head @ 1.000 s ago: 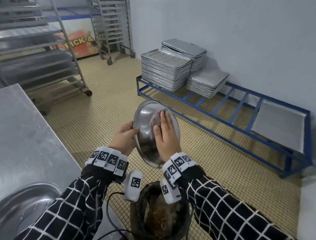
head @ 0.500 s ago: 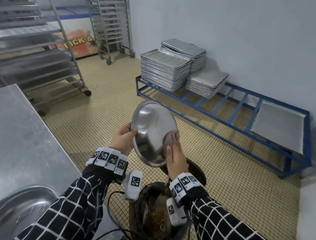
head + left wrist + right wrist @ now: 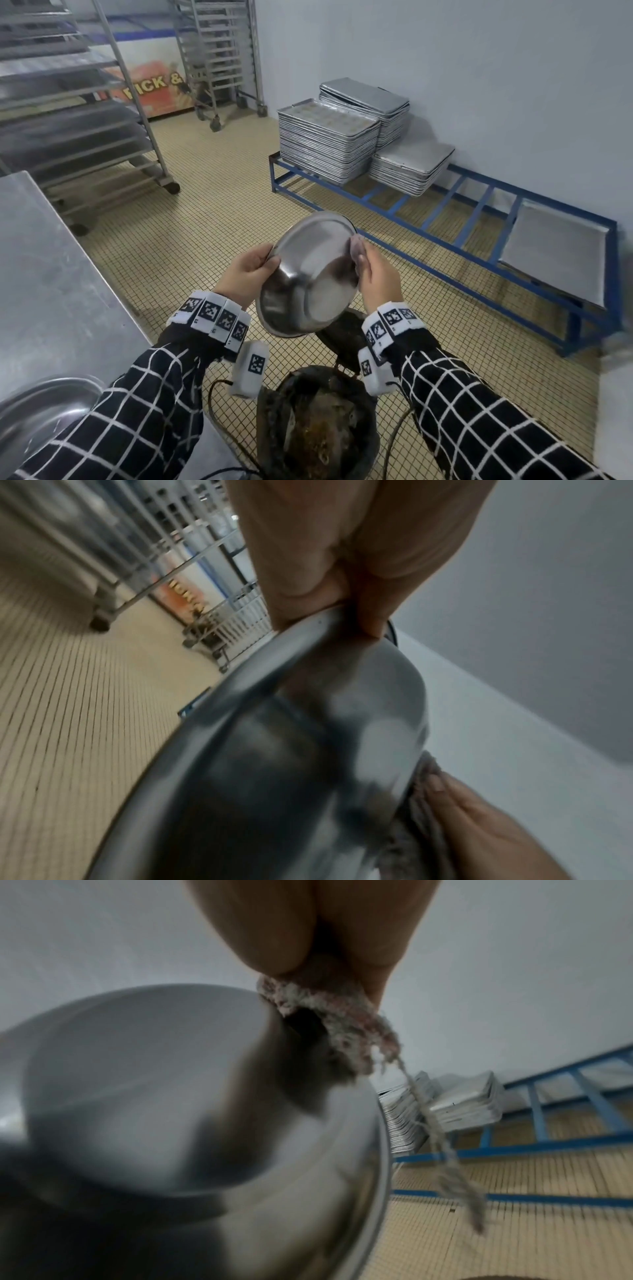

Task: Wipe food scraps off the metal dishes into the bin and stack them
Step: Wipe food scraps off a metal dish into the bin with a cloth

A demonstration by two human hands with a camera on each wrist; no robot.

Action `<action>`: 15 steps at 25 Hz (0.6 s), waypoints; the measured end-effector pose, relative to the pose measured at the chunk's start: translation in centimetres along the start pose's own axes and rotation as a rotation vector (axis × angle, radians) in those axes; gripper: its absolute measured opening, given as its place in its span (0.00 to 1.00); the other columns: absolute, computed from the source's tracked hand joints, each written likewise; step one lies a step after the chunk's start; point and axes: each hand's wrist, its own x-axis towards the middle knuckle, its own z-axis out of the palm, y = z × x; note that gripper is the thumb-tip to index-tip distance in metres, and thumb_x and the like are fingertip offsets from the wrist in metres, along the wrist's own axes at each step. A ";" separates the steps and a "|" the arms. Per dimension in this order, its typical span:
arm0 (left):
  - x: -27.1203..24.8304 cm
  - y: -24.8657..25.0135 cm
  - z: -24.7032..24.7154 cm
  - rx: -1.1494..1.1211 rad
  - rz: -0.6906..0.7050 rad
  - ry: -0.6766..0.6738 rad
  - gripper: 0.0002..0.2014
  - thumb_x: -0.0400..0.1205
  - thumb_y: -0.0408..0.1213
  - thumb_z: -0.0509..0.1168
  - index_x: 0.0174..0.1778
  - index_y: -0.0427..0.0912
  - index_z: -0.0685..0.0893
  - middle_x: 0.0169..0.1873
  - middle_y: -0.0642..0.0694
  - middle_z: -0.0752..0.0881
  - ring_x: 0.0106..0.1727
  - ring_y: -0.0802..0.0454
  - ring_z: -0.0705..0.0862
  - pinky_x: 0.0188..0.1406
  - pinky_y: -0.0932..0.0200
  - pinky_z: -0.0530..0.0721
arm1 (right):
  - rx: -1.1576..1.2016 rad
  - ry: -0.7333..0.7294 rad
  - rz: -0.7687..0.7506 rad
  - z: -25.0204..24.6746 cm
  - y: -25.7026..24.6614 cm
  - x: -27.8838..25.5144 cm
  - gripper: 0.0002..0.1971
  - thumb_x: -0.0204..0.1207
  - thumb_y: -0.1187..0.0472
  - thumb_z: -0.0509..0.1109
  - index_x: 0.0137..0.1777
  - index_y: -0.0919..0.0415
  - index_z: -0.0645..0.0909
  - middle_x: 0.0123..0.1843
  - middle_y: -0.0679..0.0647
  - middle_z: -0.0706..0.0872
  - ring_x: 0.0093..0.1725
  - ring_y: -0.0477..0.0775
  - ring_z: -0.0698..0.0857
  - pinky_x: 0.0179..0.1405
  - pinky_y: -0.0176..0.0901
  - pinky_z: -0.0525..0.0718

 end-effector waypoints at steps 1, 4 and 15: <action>0.0 0.1 -0.1 0.122 0.038 -0.001 0.07 0.85 0.33 0.61 0.47 0.42 0.86 0.38 0.38 0.89 0.43 0.38 0.88 0.48 0.46 0.87 | -0.014 0.036 -0.057 -0.4 0.1 -0.7 0.18 0.85 0.60 0.60 0.74 0.57 0.76 0.63 0.53 0.85 0.60 0.47 0.83 0.64 0.43 0.82; 0.4 0.4 0.6 0.265 0.049 0.080 0.03 0.82 0.36 0.67 0.49 0.49 0.84 0.37 0.48 0.91 0.41 0.49 0.90 0.46 0.53 0.87 | 0.047 0.108 -0.198 0.1 -1.3 -2.5 0.16 0.81 0.61 0.67 0.68 0.58 0.80 0.57 0.50 0.84 0.54 0.42 0.81 0.54 0.30 0.82; 0.8 1.4 1.4 0.324 0.105 0.056 0.05 0.83 0.31 0.64 0.52 0.43 0.82 0.42 0.49 0.89 0.45 0.53 0.89 0.47 0.59 0.87 | -0.002 -0.032 -0.039 2.7 -2.2 -0.9 0.18 0.85 0.60 0.58 0.74 0.59 0.74 0.68 0.57 0.77 0.67 0.52 0.77 0.65 0.41 0.77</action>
